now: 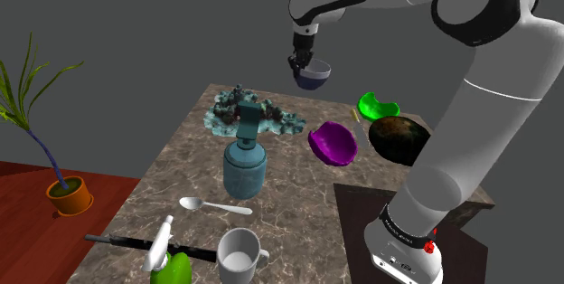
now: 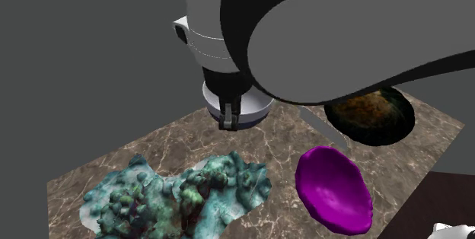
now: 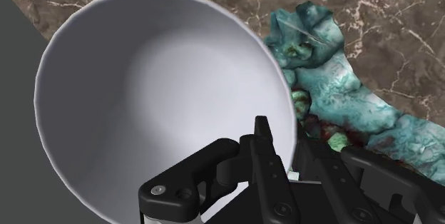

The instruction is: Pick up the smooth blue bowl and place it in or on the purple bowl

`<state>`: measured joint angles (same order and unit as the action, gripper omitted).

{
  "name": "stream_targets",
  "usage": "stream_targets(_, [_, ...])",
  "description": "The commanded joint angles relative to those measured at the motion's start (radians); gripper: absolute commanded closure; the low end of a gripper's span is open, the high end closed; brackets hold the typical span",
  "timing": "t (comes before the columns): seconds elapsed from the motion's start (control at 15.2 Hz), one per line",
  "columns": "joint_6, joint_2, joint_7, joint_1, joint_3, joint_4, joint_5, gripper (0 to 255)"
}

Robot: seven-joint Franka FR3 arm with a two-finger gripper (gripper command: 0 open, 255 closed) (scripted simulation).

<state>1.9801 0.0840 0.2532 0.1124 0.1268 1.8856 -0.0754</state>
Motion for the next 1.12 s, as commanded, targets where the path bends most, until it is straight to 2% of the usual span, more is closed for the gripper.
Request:
stream_targets(0.0, [0.012, -0.086, -0.024, -0.011, -0.007, 0.099, -0.013, 255])
stream_targets(0.53, [0.011, -0.4, -0.1, -0.033, -0.046, 0.417, -0.041, 255])
stream_targets(1.06, [-0.077, -0.73, -0.169, -0.058, -0.104, 0.666, -0.025, 255])
